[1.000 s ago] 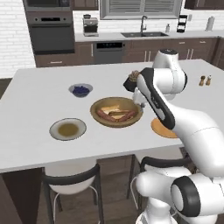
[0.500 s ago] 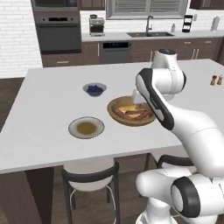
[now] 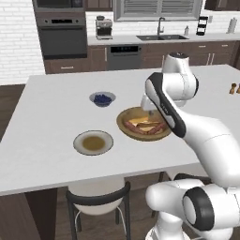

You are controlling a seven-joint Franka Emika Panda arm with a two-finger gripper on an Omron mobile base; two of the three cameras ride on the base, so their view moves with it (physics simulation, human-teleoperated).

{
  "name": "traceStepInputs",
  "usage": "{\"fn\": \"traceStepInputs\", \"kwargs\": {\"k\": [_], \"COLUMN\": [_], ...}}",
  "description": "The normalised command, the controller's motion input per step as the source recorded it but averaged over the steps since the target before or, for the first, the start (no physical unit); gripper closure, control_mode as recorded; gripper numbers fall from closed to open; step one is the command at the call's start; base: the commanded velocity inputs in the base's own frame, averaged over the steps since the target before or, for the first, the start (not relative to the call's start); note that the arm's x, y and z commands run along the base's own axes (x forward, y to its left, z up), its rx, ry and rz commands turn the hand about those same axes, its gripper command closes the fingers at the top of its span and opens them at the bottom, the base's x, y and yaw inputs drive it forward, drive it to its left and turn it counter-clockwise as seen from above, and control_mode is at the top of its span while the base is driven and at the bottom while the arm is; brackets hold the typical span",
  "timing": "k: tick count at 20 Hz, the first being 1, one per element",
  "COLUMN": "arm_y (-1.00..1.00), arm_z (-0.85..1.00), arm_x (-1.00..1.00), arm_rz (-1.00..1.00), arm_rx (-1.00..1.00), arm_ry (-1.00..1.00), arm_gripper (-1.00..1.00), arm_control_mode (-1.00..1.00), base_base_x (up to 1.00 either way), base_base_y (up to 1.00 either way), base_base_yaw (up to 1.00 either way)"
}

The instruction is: Place one bun and one sausage from the bowl on each plate.

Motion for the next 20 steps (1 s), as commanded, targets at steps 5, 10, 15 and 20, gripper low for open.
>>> {"fn": "traceStepInputs", "kwargs": {"k": [5, 10, 15, 20], "arm_y": [-0.05, 0.00, 0.10, 0.20], "arm_z": [-0.38, -0.76, -0.67, -0.56], "arm_x": [0.90, 0.75, 0.59, 0.41], "arm_rz": [0.08, 0.38, 0.37, 0.29], "arm_rx": [0.00, 0.01, 0.00, 0.00], "arm_ry": [0.17, 0.09, 0.00, -0.02], "arm_gripper": [-1.00, -1.00, -1.00, -1.00], "arm_control_mode": [-1.00, -1.00, -1.00, -1.00], "base_base_x": [0.00, 0.00, 0.00, 0.00], "base_base_y": [0.00, 0.00, 0.00, 0.00], "base_base_yaw": [0.00, 0.00, 0.00, 0.00]}}
